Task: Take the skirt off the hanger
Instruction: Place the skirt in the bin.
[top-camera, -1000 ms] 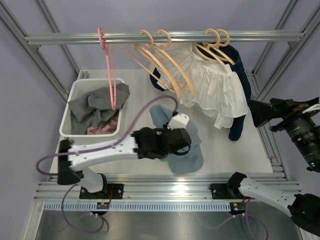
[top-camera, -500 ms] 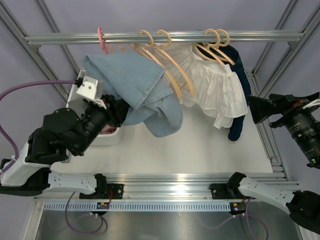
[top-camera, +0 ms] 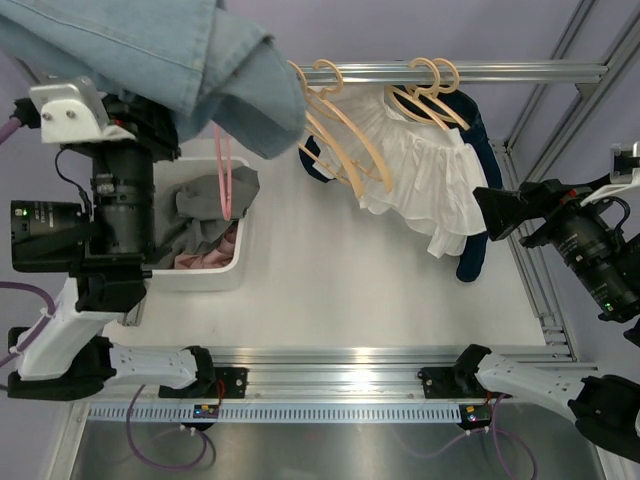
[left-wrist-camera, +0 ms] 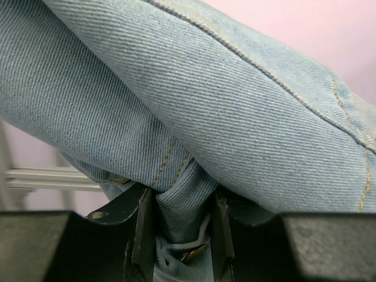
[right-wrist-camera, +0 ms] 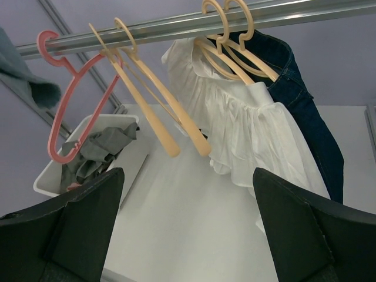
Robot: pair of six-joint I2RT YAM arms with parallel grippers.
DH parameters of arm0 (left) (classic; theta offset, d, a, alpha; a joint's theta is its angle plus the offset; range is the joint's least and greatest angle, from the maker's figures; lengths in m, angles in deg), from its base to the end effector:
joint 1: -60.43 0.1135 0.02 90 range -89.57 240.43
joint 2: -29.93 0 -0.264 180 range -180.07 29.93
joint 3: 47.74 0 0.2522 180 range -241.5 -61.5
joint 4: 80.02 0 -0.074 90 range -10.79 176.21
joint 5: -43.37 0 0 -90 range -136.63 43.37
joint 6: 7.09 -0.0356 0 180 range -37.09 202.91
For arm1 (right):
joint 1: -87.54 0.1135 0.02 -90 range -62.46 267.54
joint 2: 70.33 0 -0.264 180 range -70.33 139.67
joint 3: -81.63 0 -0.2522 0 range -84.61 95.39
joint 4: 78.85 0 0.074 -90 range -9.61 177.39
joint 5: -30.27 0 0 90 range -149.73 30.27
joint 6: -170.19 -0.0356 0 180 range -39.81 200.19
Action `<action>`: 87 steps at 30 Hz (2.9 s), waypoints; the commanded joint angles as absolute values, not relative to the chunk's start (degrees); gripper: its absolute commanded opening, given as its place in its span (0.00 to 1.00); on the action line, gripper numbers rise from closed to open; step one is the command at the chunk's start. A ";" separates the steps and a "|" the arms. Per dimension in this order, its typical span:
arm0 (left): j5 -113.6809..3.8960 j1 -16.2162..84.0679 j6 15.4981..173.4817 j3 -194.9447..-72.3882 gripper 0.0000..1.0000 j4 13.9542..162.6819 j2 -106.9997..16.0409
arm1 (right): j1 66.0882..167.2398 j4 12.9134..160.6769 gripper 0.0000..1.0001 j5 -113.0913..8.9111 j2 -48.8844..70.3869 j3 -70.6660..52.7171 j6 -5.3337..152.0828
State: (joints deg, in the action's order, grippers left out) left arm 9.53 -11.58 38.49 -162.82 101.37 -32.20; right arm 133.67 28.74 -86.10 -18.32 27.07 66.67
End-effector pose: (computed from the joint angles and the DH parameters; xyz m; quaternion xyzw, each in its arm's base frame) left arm 0.0600 -0.0891 0.6244 -0.0064 0.5232 -0.0603 0.8501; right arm 0.0359 0.0145 0.5652 -0.0354 0.7006 0.2068 0.6821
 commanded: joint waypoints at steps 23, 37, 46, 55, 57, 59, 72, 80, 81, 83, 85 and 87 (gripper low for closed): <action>25.72 29.83 77.66 -138.05 0.00 81.77 -19.20 | 133.42 26.40 0.99 -82.85 -16.80 27.27 67.09; -4.00 49.70 102.67 -133.49 0.00 56.25 -33.97 | 133.50 22.61 1.00 -84.43 -14.52 32.02 66.65; -33.69 49.88 111.12 -125.57 0.00 58.00 -42.13 | 133.42 22.00 0.99 -86.27 -13.03 34.30 67.36; -64.62 60.33 121.66 -117.59 0.00 66.61 -49.87 | 133.07 18.74 1.00 -93.29 -4.60 36.94 73.68; -63.43 62.09 120.53 -118.18 0.00 64.34 -50.40 | 131.58 20.85 0.98 -92.70 -2.40 36.86 76.05; -62.71 62.79 119.83 -118.45 0.05 63.37 -50.58 | 127.19 23.83 0.92 -88.32 -0.99 36.95 77.72; -59.99 64.64 117.89 -115.38 0.73 60.55 -48.04 | 104.17 32.72 0.82 -68.97 8.69 33.61 79.84; -55.34 64.91 116.40 -116.86 0.99 55.64 -40.83 | 102.13 39.13 0.82 -63.60 6.49 22.54 78.96; -54.98 64.91 116.22 -117.39 0.99 54.85 -40.30 | 102.04 39.57 0.81 -63.77 5.96 20.70 78.78; -54.54 64.91 115.96 -118.45 0.99 53.35 -37.85 | 102.04 41.42 0.81 -63.60 5.09 18.76 78.52; -54.28 64.91 115.87 -119.06 0.99 52.47 -36.18 | 102.04 42.73 0.81 -64.47 4.38 16.47 78.87; -54.19 64.91 115.87 -120.64 0.99 51.33 -33.98 | 101.43 42.83 0.81 -65.00 4.64 15.68 79.13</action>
State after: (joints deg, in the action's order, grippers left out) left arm -55.67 64.57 117.04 -116.50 53.51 -37.78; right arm 102.24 38.55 -65.62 6.31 16.56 78.50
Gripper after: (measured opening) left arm 0.984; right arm 0.811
